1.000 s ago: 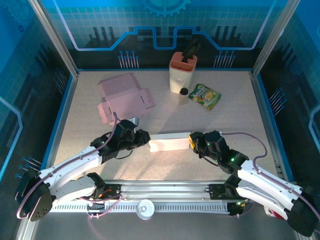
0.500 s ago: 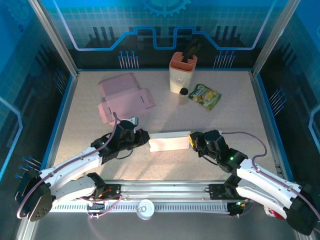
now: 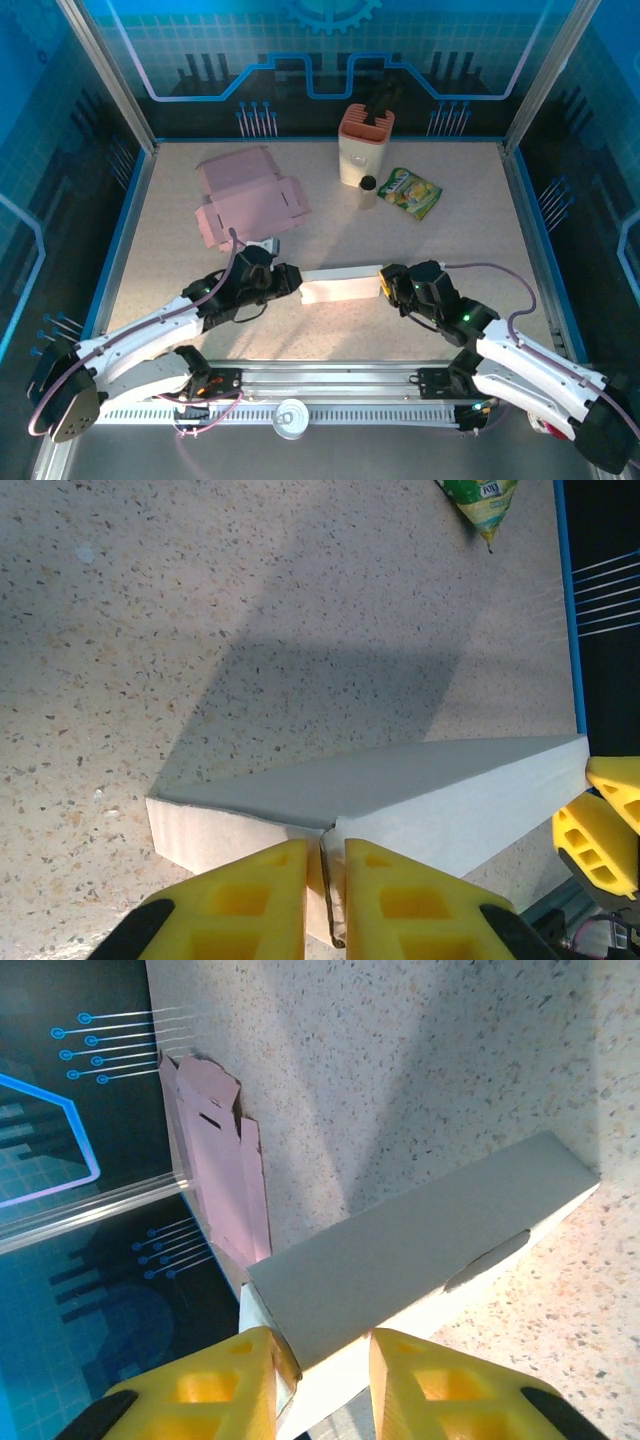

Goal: Fold the paper box

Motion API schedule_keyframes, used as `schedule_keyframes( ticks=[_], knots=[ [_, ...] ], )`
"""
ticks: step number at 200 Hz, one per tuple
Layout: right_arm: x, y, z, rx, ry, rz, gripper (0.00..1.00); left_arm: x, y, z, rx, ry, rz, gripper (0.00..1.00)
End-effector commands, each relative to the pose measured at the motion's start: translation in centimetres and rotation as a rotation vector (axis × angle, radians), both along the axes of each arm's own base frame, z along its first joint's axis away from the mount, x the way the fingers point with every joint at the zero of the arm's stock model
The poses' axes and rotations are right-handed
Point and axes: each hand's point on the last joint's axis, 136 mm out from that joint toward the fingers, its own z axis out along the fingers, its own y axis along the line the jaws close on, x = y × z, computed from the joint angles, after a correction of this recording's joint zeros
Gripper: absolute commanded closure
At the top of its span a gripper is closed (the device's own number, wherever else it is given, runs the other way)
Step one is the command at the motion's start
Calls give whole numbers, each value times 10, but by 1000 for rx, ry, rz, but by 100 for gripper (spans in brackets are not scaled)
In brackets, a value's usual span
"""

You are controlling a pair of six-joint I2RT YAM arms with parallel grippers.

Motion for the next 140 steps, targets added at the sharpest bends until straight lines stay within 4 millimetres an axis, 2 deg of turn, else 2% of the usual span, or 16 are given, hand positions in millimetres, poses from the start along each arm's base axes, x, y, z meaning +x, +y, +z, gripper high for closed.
schedule_keyframes(
  ticks=[1, 37, 73, 107, 140],
  knots=[
    [-30, -33, -46, -221, 170, -1, 63, -41, 23, -63, 183, 200, -48, 85],
    [-27, -17, -21, -177, 108, 15, 38, -40, 19, -60, 187, 183, -43, 87],
    [-23, 10, -4, -120, 81, 45, 24, -39, 10, -55, 177, 149, -49, 87],
    [-13, 35, -1, -79, 72, 63, 20, -40, -2, -51, 183, 106, -56, 88],
    [-5, 45, 0, -70, 68, 61, 20, -42, -11, -50, 192, 76, -60, 89]
  ],
)
